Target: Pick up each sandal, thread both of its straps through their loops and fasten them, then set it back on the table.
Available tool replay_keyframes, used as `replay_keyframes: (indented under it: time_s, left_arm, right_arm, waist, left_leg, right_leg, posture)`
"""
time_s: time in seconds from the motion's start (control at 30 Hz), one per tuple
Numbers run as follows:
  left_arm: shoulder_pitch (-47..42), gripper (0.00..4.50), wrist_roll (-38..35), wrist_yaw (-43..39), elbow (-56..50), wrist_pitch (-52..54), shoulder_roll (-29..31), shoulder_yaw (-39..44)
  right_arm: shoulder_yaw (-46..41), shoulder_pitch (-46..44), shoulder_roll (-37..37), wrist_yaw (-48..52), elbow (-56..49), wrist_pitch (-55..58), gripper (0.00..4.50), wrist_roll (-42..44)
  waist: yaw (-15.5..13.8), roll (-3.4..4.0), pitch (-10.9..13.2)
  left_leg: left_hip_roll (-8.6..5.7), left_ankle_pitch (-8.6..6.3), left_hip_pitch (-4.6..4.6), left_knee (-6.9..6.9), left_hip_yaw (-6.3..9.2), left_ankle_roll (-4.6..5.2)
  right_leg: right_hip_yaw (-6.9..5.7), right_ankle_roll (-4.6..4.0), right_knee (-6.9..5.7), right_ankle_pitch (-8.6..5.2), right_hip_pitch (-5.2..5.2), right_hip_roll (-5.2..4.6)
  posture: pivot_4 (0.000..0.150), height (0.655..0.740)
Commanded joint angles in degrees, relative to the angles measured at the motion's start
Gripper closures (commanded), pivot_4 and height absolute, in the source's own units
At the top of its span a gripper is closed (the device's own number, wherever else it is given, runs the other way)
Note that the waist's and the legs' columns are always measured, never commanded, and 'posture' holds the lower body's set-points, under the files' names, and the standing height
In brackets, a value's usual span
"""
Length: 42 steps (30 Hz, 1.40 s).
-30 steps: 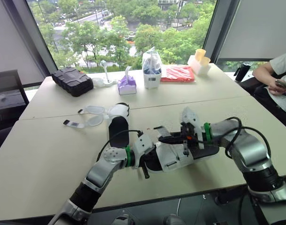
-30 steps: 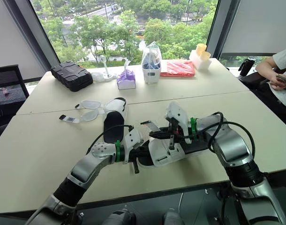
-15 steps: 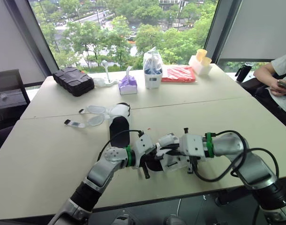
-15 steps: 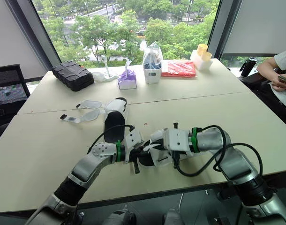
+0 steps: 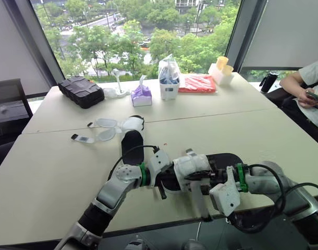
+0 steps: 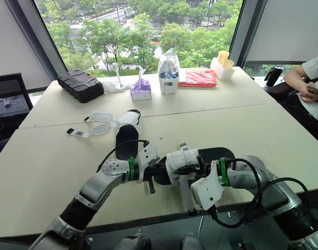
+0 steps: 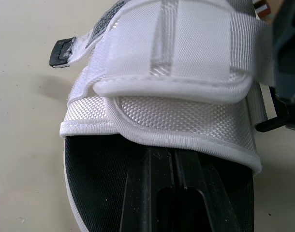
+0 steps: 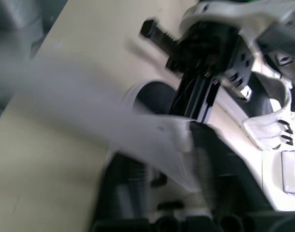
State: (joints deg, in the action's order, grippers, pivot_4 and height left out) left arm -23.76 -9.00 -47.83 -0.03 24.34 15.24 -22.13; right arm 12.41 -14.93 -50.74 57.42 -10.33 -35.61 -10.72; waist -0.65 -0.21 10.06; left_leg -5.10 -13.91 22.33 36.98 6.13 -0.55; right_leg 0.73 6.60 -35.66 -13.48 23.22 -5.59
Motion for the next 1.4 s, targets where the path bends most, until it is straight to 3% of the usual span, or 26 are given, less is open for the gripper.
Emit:
replay_keyframes:
  time_s: [0.03,0.07,0.1,0.37,0.43,0.73,0.93,1.17,1.4]
  left_arm:
    - [1.2,4.50,0.9,-0.3,2.0,1.6,0.9,-0.9]
    - [1.2,4.50,0.9,-0.3,2.0,1.6,0.9,-0.8]
    - [1.2,4.50,0.9,-0.3,2.2,1.5,0.9,-0.8]
    - [0.8,4.50,1.2,-0.5,3.1,0.7,0.5,-1.0]
    - [0.8,4.50,1.2,-0.4,3.1,0.6,0.4,-1.0]
    - [1.1,4.50,1.0,-0.2,2.8,1.0,0.1,-0.9]
    - [1.3,4.50,1.0,-0.3,2.4,1.3,0.1,-1.0]
    - [1.6,4.50,0.9,-0.1,1.8,1.5,0.2,-0.8]
    - [1.8,4.50,0.8,0.2,1.3,1.9,0.2,-0.7]
  right_arm:
    - [-1.8,-1.3,-3.0,-0.1,-0.4,-4.2,0.73,1.7]
    - [-2.0,-1.1,-4.3,0.8,-0.9,-4.4,0.16,2.9]
    - [-2.0,-0.5,-6.0,1.8,-1.4,-4.6,0.07,4.0]
    - [-4.1,5.9,-16.4,6.6,-3.9,-1.9,0.07,10.5]
    - [-7.4,6.2,-17.3,3.6,0.7,-6.9,0.07,7.1]
    - [-10.4,5.2,-21.2,13.1,-2.4,33.9,0.07,27.9]
    - [-11.4,-5.2,-20.8,14.6,-6.8,74.6,0.07,51.8]
    - [-13.0,-4.9,-21.0,14.2,-12.1,93.2,0.07,62.6]
    - [-13.8,-2.0,-17.4,7.8,-15.1,104.1,0.07,69.2]
  waist:
    - [0.0,0.01,0.0]
    - [-0.1,0.00,0.0]
    - [-0.1,0.00,0.0]
    - [0.0,0.01,0.0]
    - [0.0,-0.01,0.0]
    - [-0.1,0.01,0.0]
    - [-0.2,0.02,0.0]
    - [-0.2,0.02,0.0]
    - [-0.2,0.02,0.0]
  left_leg:
    - [0.00,0.00,0.00,0.00,0.01,0.00]
    - [0.00,0.00,0.00,0.00,0.01,0.00]
    - [0.00,0.00,0.00,0.00,0.01,0.00]
    - [0.00,-0.03,0.01,0.00,0.04,0.04]
    - [0.00,-0.03,0.01,0.02,0.04,0.05]
    - [0.02,-0.04,0.04,0.03,0.08,0.08]
    - [0.03,-0.05,0.08,0.04,0.09,0.09]
    - [0.00,-0.16,0.39,0.00,0.07,0.24]
    - [0.00,-0.16,0.42,0.05,0.04,0.24]
  right_leg:
    - [0.00,0.00,0.00,0.00,0.00,0.00]
    - [0.00,0.00,0.00,0.00,0.00,0.00]
    - [0.00,0.00,0.01,0.00,-0.01,0.00]
    - [-0.01,-0.04,0.19,-0.01,-0.12,-0.02]
    - [0.00,-0.04,0.23,-0.02,-0.14,-0.03]
    - [0.05,-0.09,0.26,-0.01,-0.15,-0.10]
    - [0.03,-0.09,0.32,0.00,-0.13,-0.19]
    - [-0.05,-0.05,0.54,-0.01,0.08,-0.27]
    - [-0.07,-0.04,0.54,0.00,0.11,-0.28]
  posture:
    - [0.150,0.7400]
    - [0.150,0.7400]
    - [0.150,0.7400]
    - [0.150,0.7400]
    - [0.150,0.7400]
    - [0.150,0.7400]
    - [0.150,0.7400]
    - [0.150,0.7400]
    - [0.150,0.7400]
